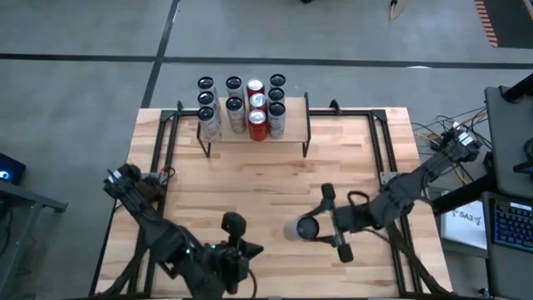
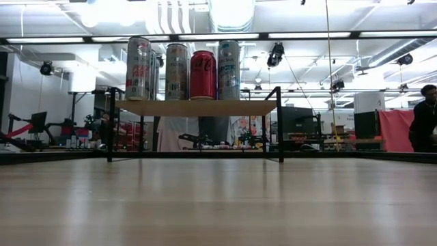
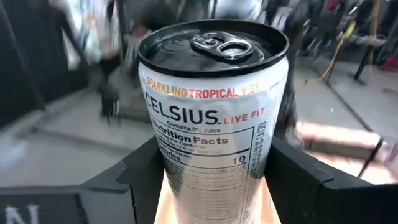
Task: Place canned beverage on shelf
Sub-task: Put the white soda can aligned with the other white soda cans on the shelf
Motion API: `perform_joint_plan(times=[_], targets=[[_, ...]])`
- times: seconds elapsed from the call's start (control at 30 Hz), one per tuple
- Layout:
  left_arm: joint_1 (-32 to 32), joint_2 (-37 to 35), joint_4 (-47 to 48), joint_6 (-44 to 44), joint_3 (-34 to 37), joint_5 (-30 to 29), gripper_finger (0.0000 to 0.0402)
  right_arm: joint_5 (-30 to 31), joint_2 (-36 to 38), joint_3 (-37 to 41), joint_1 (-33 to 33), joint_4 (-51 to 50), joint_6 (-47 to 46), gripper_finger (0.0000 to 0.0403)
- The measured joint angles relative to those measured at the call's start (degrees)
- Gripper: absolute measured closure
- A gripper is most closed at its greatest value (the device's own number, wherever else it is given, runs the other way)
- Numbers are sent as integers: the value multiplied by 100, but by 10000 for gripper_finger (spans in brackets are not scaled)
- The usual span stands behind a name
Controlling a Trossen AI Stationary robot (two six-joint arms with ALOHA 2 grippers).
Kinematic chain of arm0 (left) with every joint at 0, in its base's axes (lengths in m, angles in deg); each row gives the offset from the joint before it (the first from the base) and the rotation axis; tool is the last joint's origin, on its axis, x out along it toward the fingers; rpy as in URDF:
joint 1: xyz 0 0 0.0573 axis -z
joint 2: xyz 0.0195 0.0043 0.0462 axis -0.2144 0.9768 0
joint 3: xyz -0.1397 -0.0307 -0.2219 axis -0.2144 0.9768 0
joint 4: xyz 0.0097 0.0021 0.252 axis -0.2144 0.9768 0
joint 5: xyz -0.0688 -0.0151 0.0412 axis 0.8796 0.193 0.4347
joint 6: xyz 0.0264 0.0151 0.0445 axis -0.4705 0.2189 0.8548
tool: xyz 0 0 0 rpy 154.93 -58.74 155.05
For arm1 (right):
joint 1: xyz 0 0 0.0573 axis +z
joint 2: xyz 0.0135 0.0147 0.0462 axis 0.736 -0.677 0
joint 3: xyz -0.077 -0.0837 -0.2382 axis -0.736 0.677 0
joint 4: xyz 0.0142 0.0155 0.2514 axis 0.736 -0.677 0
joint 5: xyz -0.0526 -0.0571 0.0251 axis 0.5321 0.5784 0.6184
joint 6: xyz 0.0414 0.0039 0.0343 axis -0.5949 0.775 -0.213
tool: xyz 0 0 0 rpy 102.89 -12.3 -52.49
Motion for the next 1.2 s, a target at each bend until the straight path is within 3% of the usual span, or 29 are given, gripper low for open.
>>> perform_joint_plan(times=[0.2, 0.27, 0.43, 0.6, 0.77, 0.9, 1.03, 1.2], targets=[[-225, -730, -2379, 369, 1959, 145, 402, 455, 389, 1125, -61, 1342, 95, 184], [-314, -1038, -3557, 431, 2795, 321, 402, 522, 431, 1329, -94, 1528, 101, 184], [-460, -1498, -6794, 245, 4877, 141, 401, 886, 340, 1631, -107, 1384, 215, 184], [-763, -1405, -9147, 201, 5886, 79, 364, 1069, 195, 1611, -271, 1538, 127, 184], [-884, -1243, -9498, 204, 6103, 28, 278, 1068, 57, 1646, -363, 1407, 123, 184], [-958, -1207, -9524, 306, 5959, -804, 187, 1144, -10, 1618, -489, 1467, 74, 184], [-1051, -1003, -9511, 564, 5742, -901, 104, 1103, -93, 1646, -590, 1337, 26, 184], [-1193, -658, -9501, 522, 5538, -892, 69, 1114, -125, 1624, -656, 1437, -12, 184]])
